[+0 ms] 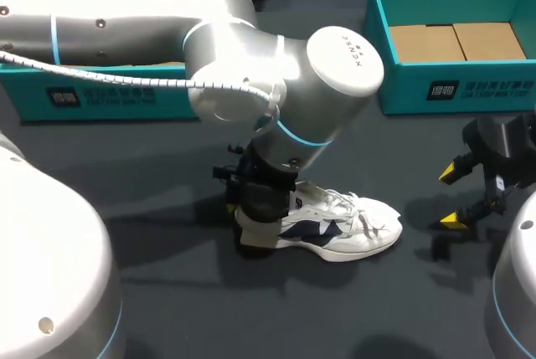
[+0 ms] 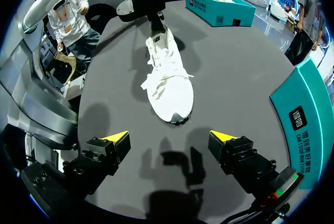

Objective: Take the shoe out of the shoebox, open the shoe tongue, remove and reinsert the insole, then place the shoe into the shoebox

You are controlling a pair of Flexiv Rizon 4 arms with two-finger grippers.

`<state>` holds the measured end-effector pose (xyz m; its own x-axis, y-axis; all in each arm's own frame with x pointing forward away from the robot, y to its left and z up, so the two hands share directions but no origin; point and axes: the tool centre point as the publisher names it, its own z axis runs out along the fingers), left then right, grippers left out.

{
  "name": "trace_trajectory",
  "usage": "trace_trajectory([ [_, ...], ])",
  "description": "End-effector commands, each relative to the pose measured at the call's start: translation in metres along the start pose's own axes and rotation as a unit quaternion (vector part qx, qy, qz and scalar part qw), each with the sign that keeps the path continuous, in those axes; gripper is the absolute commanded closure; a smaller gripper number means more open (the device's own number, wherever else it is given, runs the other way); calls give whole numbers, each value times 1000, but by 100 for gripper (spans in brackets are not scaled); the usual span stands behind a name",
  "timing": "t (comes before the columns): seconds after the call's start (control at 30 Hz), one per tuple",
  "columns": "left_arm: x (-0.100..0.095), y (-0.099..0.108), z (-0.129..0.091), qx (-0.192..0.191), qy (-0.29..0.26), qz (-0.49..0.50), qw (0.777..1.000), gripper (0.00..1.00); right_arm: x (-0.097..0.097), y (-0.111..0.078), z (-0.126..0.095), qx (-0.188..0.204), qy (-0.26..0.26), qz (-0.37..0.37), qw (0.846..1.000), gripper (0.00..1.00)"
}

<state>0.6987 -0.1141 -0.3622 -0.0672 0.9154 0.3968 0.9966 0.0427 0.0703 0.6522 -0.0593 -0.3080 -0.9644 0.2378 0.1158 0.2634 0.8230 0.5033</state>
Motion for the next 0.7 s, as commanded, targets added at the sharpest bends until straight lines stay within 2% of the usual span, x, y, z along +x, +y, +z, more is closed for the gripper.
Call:
trace_trajectory([
  [0.03, -2, 0, 2, 2, -1, 1, 1000, 100, 2, 0, -1, 1, -2, 0, 1000, 0],
  [0.3, -2, 1, 5, 1, -3, 3, 1000, 100, 2, 0, -1, 1, -2, 0, 1000, 0],
  [0.33, -1, 1, 5, 1, -4, 3, 1000, 95, 2, 0, -1, 1, -2, 0, 1000, 0],
  [0.37, 1, 1, 4, 1, -7, 3, 1000, 74, 2, 0, -1, 1, -2, 0, 1000, 0],
  [0.4, 1, 1, 4, 1, -7, 3, 1000, 69, 2, 0, -1, 1, -2, 0, 1000, 0],
  [0.43, 3, 1, 2, -2, -9, 1, 1000, 58, 2, 0, -1, 1, -2, 0, 1000, 0],
  [0.5, 5, 1, -1, 0, -15, -1, 1000, 51, 2, 0, -1, 1, -2, 0, 1000, 0],
  [0.63, 12, 0, -15, 1, -38, -6, 999, 5, 2, 0, -1, 1, -2, 0, 1000, 0],
  [0.67, 13, -1, -17, 0, -42, -8, 999, 0, 2, 0, -1, 1, -2, 0, 1000, 0],
  [0.7, 15, -1, -21, -1, -49, -11, 999, 0, 2, 0, -1, 1, -2, 0, 1000, 0],
])
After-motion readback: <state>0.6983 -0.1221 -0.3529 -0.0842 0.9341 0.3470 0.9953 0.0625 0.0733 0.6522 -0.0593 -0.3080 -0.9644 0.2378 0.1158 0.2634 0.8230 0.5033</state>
